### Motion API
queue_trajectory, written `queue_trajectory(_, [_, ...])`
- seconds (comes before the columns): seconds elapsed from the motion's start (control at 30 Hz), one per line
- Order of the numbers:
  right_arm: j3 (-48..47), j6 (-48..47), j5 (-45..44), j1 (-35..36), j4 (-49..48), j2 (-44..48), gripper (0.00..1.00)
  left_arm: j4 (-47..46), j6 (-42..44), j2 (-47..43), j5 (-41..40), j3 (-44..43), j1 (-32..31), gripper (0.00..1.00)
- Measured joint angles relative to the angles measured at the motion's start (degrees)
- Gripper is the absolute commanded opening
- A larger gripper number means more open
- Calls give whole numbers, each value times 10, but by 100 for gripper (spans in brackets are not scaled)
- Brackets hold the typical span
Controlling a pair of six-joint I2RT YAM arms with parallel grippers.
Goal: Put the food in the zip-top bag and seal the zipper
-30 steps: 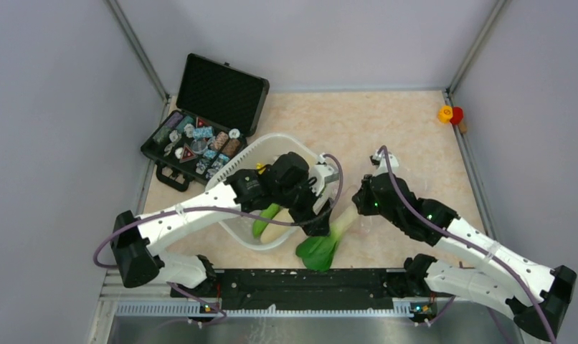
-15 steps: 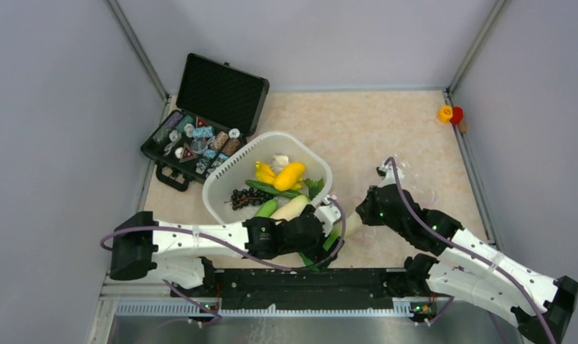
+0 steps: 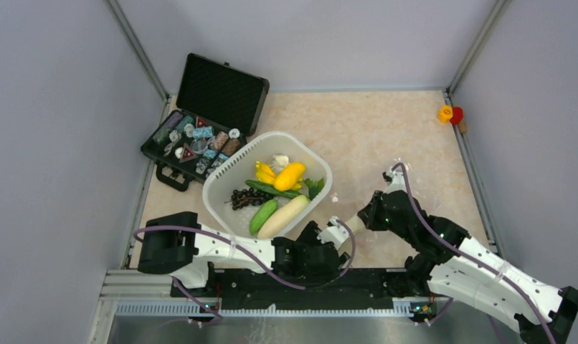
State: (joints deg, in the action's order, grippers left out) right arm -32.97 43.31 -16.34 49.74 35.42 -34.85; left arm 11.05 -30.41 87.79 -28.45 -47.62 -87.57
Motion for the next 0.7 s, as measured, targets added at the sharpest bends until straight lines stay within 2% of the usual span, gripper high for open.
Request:
queue_trajectory(0.2, [0, 0, 2, 0, 0, 2, 0, -7, -15, 30, -10, 0, -3, 96])
queue_trajectory(0.27, [1, 1, 2, 0, 0, 2, 0, -9, -15, 43, -12, -1, -3, 88])
queue_trajectory(0.4, [7, 4, 4, 0, -1, 2, 0, -7, -18, 63, -21, -3, -3, 59])
queue_trajectory(0.5, [7, 5, 4, 0, 1, 3, 0, -3, -22, 62, -32, -6, -5, 41])
queue_trajectory(0.7, [7, 8, 7, 0, 2, 14, 0, 26, -8, 54, -50, -27, -7, 22])
